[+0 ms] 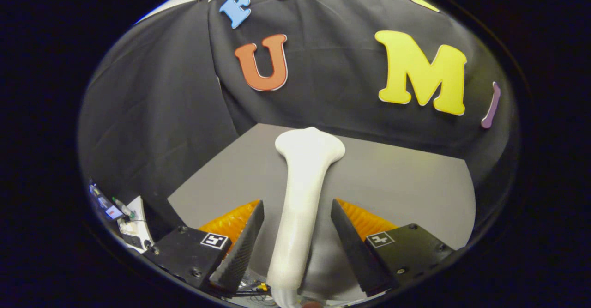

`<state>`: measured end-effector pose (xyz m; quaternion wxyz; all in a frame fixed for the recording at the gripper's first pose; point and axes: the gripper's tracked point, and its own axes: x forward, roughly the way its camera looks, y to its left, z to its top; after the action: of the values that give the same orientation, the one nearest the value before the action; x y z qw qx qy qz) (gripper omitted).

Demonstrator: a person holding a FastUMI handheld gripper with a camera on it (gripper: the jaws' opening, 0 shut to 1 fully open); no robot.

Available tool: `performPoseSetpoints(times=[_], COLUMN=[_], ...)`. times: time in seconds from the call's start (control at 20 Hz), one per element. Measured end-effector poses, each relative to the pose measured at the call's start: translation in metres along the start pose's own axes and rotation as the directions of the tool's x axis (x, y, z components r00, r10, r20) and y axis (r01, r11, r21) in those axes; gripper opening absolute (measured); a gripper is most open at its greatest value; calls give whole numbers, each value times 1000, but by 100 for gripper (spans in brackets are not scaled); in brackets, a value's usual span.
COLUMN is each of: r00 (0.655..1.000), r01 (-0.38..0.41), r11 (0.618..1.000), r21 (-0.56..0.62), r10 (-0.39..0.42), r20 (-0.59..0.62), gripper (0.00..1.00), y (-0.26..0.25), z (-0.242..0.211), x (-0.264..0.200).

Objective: Iron the clothes twice with a garment steamer, once on the left side and once on the right side.

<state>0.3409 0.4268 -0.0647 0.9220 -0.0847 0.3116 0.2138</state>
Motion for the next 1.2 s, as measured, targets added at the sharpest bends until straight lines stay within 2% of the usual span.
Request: performPoseSetpoints(times=[0.1, 0.2, 0.35, 0.55, 0.95, 1.2], r00=[1000, 999, 998, 998, 989, 972], r01=[10, 19, 52, 59, -52, -65], r11=[1000, 1000, 998, 992, 982, 974], r21=[9, 20, 42, 109, 182, 217], r10=[-9, -18, -51, -54, 25, 13], r20=[-29, -37, -44, -45, 149, 235], gripper=[92, 83, 63, 43, 37, 37], y=[-2, -1, -6, -3, 2, -5], z=[-1, -1, 2, 1, 27, 24], x=[8, 13, 16, 14, -55, -94])
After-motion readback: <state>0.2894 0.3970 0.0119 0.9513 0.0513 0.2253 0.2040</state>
